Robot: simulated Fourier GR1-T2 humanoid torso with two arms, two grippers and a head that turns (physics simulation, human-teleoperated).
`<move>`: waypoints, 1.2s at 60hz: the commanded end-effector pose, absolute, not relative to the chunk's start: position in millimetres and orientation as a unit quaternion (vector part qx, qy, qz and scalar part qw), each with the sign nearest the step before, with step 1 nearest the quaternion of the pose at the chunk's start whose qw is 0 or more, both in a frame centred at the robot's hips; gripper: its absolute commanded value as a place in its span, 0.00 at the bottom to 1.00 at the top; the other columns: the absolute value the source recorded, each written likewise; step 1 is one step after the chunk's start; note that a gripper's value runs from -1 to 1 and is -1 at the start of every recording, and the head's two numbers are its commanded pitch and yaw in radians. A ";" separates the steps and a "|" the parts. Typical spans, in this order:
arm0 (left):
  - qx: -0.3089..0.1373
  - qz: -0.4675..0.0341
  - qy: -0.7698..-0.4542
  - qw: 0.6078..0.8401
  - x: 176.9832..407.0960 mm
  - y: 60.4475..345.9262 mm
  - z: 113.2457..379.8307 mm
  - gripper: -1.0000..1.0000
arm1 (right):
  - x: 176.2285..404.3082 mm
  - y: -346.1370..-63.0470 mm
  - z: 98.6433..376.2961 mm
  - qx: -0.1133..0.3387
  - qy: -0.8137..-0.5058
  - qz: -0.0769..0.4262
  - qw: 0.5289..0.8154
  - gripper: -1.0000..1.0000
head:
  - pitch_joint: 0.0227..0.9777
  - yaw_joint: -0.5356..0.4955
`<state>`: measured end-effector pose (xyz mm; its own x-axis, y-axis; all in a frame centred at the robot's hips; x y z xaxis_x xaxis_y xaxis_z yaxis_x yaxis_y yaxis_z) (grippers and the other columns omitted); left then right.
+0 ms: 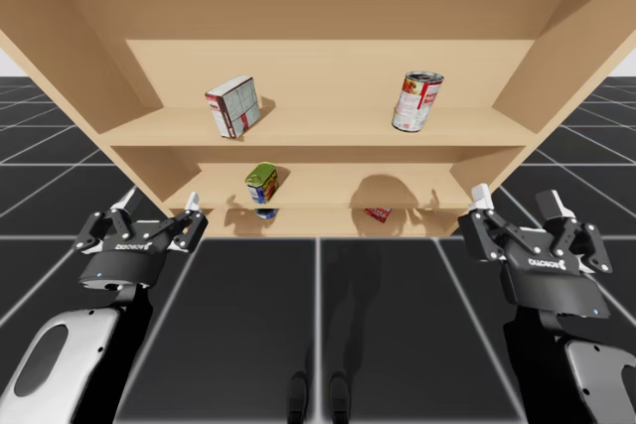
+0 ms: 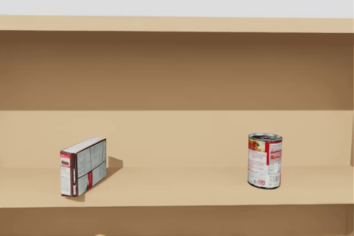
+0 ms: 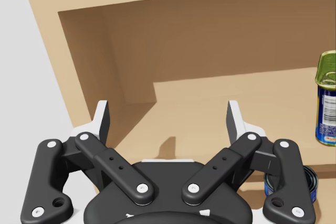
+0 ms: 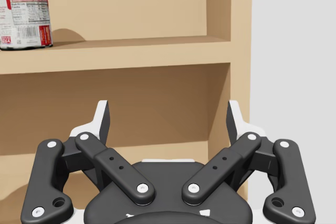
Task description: Find the tuna fish can on the shelf and bring it to me.
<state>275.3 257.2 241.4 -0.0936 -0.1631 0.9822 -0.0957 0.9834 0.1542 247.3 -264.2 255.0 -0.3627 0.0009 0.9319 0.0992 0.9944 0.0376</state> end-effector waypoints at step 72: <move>0.076 -0.045 -0.738 0.669 271.2 246.7 242.8 0.00 | 246.4 -252.8 245.0 -0.016 -0.811 0.014 0.585 0.00 | 0.76 0.74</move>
